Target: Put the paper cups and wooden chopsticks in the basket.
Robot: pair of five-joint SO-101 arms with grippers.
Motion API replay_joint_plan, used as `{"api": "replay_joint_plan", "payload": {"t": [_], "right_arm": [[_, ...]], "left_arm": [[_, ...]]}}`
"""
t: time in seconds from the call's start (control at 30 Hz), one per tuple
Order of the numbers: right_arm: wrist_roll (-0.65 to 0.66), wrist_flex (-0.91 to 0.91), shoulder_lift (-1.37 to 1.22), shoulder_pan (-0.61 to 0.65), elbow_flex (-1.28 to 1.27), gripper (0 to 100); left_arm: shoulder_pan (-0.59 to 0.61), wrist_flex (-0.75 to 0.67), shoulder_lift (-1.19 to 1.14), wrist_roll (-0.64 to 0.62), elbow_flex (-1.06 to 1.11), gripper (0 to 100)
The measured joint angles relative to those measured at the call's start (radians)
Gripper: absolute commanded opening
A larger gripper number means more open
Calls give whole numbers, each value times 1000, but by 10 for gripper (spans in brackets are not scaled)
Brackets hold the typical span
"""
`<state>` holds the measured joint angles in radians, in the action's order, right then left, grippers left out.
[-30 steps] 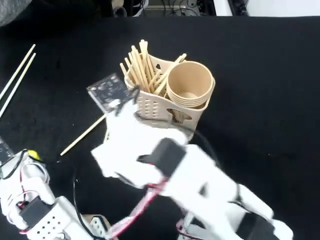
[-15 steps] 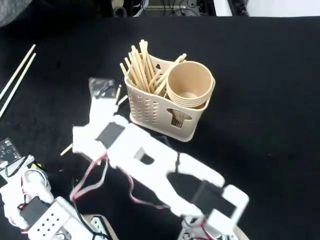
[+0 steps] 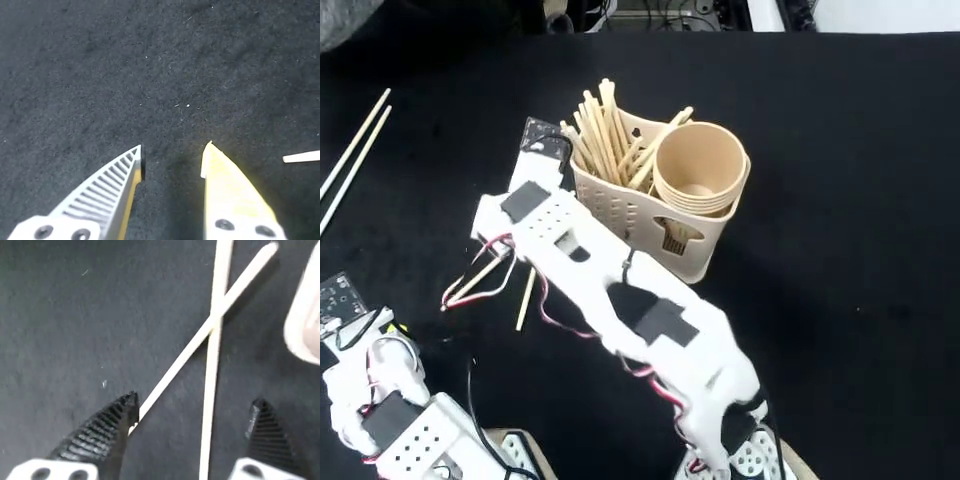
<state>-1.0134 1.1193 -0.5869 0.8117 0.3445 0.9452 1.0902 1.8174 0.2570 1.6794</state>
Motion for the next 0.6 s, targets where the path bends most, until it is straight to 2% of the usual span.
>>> {"api": "replay_joint_plan", "payload": {"t": [0.23,0.47,0.6], "right_arm": [[3,43,-201,-32,245,347],[17,198,-411,-29,516,345],[41,302,-526,-26,700,267]], "left_arm": [[0,0,0,2,0,204],[0,0,0,2,2,204],[0,0,0,2,2,204]]}}
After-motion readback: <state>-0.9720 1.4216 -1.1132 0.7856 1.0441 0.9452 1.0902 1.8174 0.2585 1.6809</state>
